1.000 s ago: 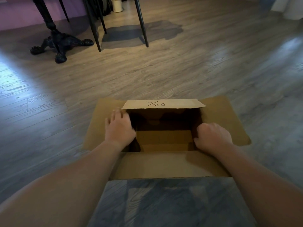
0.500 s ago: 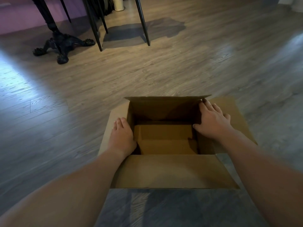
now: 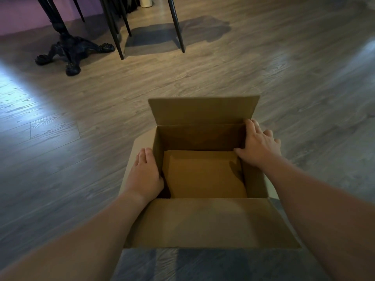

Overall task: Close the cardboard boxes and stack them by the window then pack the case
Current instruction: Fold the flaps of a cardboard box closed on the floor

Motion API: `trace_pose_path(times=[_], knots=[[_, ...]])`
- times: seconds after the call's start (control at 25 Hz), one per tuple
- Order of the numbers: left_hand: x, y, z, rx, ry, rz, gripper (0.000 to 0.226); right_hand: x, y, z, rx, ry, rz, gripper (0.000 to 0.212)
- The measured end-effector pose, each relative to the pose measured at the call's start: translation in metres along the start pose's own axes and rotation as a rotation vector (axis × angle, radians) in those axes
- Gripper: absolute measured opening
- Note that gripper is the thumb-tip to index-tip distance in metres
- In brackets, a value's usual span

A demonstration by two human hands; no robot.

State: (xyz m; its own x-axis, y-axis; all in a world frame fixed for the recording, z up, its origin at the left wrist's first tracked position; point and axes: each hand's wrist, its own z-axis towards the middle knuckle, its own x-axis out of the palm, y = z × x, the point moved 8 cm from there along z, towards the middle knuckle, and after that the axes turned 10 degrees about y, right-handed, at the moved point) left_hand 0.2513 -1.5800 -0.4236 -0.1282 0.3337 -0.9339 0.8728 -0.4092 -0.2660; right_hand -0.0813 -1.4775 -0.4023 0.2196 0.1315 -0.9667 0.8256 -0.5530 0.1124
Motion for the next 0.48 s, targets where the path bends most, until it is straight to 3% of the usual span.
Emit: trace_pose_path(times=[0.12,0.36,0.48], knots=[[-0.001,-0.002,0.0,-0.012,-0.023,0.034,0.094,-0.002,-0.001,0.011,0.018,0.03,-0.004,0.104],[-0.01,-0.012,-0.006,-0.059,-0.02,0.215,0.082,0.0,-0.011,0.024,0.144,0.299,0.065,0.095],[-0.02,-0.008,-0.009,-0.109,-0.034,0.24,0.072,0.003,-0.021,0.014,0.121,0.303,0.122,0.097]])
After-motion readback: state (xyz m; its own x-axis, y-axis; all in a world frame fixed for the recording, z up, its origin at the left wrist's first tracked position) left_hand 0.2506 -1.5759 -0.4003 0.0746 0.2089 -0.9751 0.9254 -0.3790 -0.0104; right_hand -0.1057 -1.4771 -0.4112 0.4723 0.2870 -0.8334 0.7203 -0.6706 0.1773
